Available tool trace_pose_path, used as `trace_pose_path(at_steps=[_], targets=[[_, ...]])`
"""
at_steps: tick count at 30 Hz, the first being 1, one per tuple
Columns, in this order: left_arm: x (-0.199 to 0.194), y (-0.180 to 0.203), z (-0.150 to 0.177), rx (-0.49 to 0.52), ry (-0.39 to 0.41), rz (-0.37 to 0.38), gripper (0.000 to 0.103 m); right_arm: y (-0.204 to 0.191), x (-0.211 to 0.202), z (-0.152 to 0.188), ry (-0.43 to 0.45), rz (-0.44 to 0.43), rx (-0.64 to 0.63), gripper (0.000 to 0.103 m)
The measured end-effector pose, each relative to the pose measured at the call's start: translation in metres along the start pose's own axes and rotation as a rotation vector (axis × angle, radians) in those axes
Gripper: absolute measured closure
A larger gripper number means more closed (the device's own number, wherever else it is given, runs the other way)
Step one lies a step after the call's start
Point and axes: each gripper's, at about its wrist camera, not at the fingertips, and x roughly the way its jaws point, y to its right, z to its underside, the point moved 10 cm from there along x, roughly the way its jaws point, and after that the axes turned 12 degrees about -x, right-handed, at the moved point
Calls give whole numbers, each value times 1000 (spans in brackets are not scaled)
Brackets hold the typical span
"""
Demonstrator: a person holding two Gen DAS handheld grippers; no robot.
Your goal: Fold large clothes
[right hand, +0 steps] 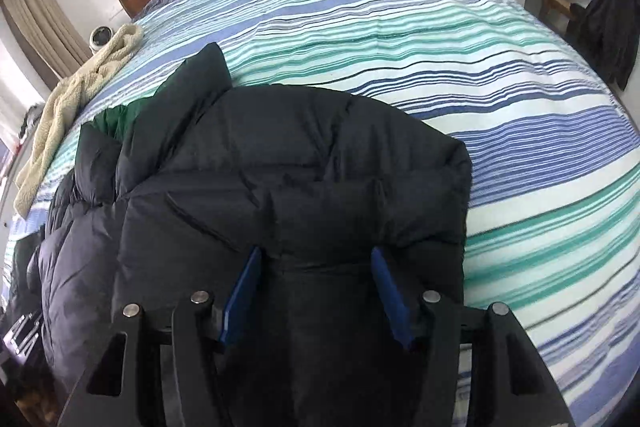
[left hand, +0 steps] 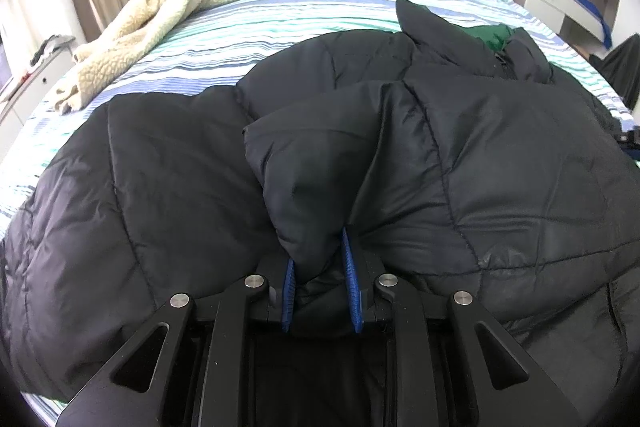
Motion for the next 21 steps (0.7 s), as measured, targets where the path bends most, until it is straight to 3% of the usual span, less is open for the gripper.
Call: trace_pose_path(at_steps=[3,7,11,13,14,16,19,21], targets=[[-1,0,0,-1,9,0,82,-14,-34,2,46,-30,-21,45],[-1,0,1,-8,11,6,82,-41,-73,30,78,-88,-88,44],[-2,0,1,2,12,-3,82,-53,-39,72,-58,-79,-137,44],[-7,-1,0,12,20,-21,76,-52,-34,75,-40,-61,-122,44],[-9,-2,0,16,20,-33,73,-52,-37,74,-39,-47,-116,44],[-23,-6,3,27,24,-68,45,-55,-52,72,-24,-37,-99,44],[-50,-9,8,30,59,-61,15,-66,-84,72,30,-68,-109,40],[-75,-8,16,42,77,-18,9,-71,-109,81,44,-68,-138,26]])
